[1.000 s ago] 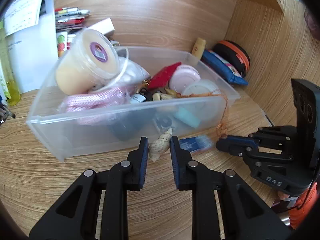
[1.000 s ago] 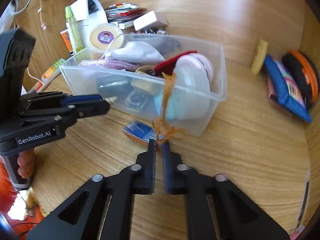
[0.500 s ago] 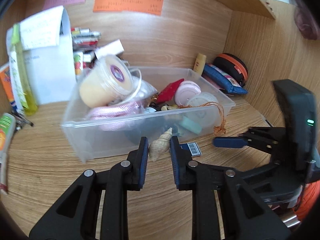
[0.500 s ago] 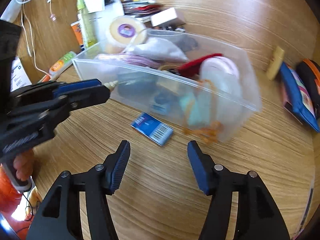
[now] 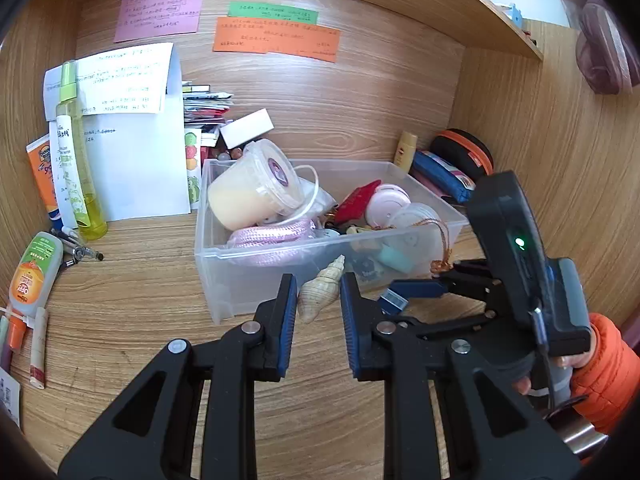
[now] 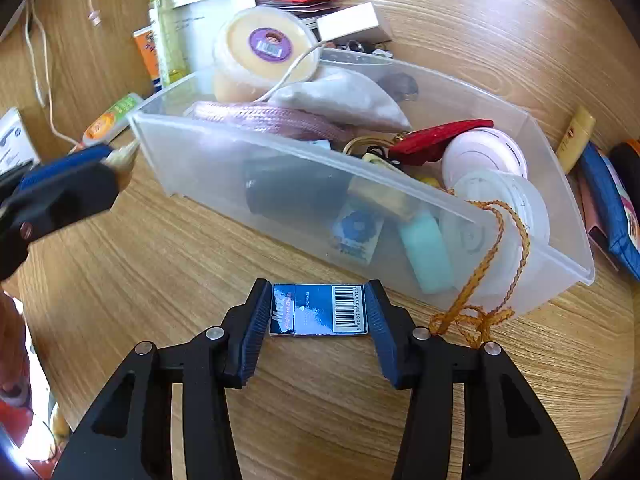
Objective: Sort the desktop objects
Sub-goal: 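Grasp the seashell with left tool while right tool grasps the blue Max card, then carry the seashell with left tool while right tool carries the card over box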
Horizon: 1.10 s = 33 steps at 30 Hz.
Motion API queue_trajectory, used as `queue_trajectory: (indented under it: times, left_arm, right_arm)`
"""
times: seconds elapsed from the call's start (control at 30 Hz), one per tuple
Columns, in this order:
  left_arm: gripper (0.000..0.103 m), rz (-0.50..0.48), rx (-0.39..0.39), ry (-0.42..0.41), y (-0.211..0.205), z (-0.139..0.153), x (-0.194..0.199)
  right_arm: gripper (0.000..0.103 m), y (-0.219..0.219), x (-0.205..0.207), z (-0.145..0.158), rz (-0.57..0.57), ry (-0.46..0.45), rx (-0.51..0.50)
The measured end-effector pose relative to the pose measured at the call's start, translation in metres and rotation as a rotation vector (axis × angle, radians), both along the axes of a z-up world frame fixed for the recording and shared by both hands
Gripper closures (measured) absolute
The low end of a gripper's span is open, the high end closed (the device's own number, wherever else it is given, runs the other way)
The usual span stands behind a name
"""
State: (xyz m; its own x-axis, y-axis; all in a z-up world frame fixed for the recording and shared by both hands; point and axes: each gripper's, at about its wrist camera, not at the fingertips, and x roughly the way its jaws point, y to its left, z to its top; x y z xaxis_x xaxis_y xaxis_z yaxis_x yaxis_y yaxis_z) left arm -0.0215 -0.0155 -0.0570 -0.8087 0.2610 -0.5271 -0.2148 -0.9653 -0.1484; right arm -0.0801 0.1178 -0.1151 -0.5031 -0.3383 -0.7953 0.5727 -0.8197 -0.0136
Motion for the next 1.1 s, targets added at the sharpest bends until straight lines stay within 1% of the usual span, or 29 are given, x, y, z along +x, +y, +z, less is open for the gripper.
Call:
queue_trajectory:
  times: [0.1,0.2,0.37,0.5,0.67,0.83,1.1]
  left_arm:
    - [0.082,0.003,0.005,0.010,0.000,0.004,-0.002]
    - [0.082,0.008,0.011,0.021,-0.001,0.008,-0.007]
    - [0.082,0.018,0.011,0.033,0.004,0.017,-0.016]
    - [0.082,0.028,0.009,0.039,0.009,0.022,-0.024]
    - [0.082,0.035,0.007,0.038,0.015,0.026,-0.038]
    - [0.082,0.030,-0.016,0.028,0.025,0.027,-0.055]
    - [0.082,0.006,-0.037,0.002,0.041,0.027,-0.082]
  right_arm:
    - [0.059,0.005,0.007,0.001,0.007,0.009,0.005]
    - [0.059,0.015,0.012,0.007,0.006,0.008,-0.028]
    - [0.059,0.032,0.023,0.032,0.014,0.051,-0.086]
    - [0.059,0.046,0.027,0.058,0.022,0.125,-0.104]
    - [0.059,0.056,0.010,0.078,-0.004,0.180,-0.113]
    - [0.059,0.058,-0.031,0.089,-0.028,0.194,-0.132]
    - [0.059,0.051,-0.066,0.103,-0.037,0.216,-0.171]
